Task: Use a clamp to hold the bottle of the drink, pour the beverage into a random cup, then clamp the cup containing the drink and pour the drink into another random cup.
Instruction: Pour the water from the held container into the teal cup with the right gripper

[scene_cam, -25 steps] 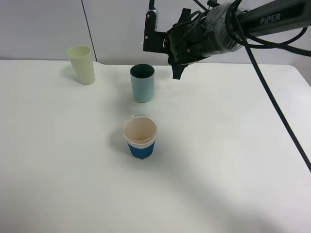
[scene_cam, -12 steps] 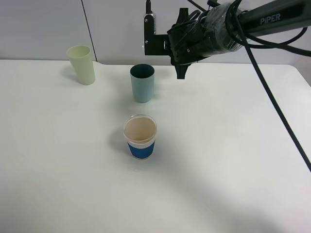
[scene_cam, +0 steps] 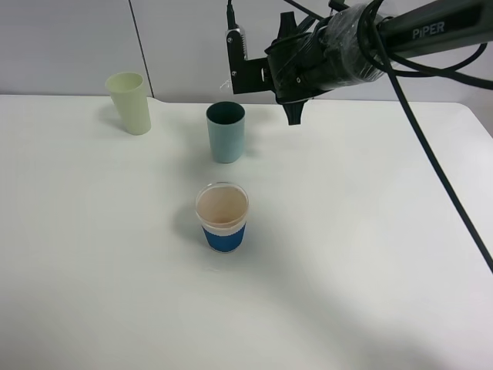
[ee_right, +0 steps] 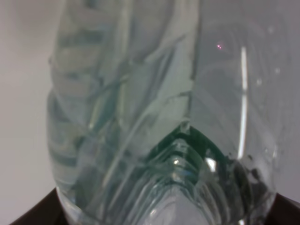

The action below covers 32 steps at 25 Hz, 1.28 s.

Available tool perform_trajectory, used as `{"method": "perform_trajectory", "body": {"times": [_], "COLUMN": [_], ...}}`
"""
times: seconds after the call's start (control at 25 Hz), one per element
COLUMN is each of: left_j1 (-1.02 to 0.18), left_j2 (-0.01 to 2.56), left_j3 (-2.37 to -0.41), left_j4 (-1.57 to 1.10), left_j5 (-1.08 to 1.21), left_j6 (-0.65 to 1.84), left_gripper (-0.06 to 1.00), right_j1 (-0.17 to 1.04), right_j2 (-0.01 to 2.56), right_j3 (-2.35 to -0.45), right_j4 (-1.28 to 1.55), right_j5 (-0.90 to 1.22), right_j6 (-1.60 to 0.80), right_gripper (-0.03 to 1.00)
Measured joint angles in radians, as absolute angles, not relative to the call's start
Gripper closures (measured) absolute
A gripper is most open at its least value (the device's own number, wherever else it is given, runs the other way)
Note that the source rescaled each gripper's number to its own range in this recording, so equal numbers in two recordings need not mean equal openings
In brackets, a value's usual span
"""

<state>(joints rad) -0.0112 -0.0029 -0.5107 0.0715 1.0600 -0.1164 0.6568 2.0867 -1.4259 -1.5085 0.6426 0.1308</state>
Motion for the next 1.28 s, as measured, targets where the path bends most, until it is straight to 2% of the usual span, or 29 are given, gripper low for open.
{"method": "perform_trajectory", "body": {"times": [1.28], "left_j1": [-0.011], "left_j2": [-0.003], "left_j3": [-0.511], "left_j4": [0.072], "left_j5": [1.06], "left_j6": [-0.116], "left_gripper": [-0.06], "right_j1": [0.657], "right_j2": [2.087], "right_j3": [-1.426], "right_j4": [-1.525], "right_j5": [0.68], "right_j6": [0.0], "right_gripper": [0.94]}}
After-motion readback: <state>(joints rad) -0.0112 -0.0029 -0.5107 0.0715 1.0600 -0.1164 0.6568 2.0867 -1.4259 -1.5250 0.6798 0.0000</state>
